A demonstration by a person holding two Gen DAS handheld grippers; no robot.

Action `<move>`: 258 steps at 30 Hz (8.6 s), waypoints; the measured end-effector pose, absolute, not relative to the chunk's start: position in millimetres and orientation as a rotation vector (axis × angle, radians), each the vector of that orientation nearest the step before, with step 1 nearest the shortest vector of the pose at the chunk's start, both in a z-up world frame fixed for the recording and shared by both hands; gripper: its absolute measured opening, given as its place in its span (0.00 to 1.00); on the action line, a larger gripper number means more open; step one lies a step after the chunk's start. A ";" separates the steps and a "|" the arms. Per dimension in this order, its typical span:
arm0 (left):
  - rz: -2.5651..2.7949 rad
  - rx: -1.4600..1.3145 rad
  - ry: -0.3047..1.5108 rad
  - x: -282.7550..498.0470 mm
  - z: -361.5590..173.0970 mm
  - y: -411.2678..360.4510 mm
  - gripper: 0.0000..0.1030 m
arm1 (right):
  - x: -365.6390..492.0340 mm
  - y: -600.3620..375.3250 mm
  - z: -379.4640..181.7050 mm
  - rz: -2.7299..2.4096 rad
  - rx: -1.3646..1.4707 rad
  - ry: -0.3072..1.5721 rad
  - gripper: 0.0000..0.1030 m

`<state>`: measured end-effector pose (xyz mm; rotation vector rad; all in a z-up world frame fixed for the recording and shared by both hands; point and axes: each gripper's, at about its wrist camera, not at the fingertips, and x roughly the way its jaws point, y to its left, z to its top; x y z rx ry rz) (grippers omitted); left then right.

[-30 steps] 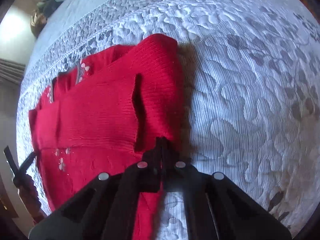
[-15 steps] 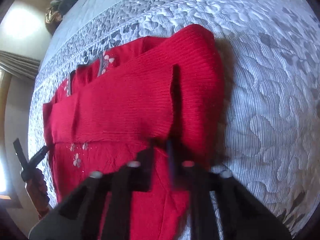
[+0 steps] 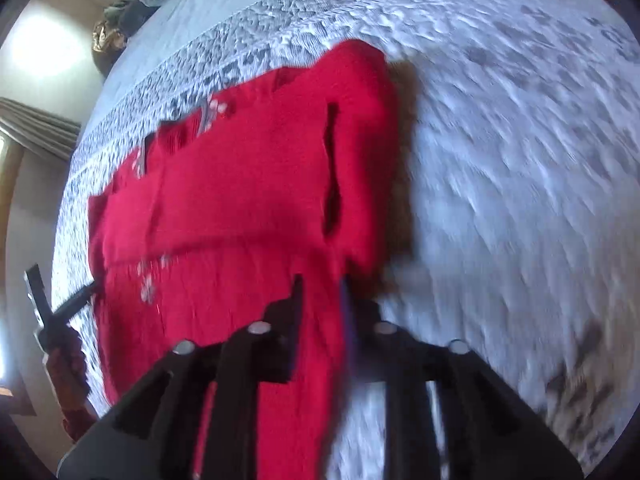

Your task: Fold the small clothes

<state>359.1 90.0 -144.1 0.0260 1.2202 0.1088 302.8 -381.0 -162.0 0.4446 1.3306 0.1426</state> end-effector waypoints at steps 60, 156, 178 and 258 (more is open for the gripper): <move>-0.073 -0.310 1.311 233.9 -102.9 124.8 0.08 | 176.5 -353.0 -157.6 0.410 0.780 1.361 0.09; -0.389 0.023 1.275 217.7 -129.1 62.3 0.09 | 188.2 -305.1 -154.4 0.579 0.104 1.350 0.06; -0.288 -0.140 0.984 409.2 -21.2 51.5 0.07 | 320.8 -376.2 -43.1 0.432 0.324 1.052 0.05; -0.173 -0.394 1.419 352.6 -152.9 76.9 0.13 | 279.9 -362.0 -180.6 0.456 0.571 1.399 0.09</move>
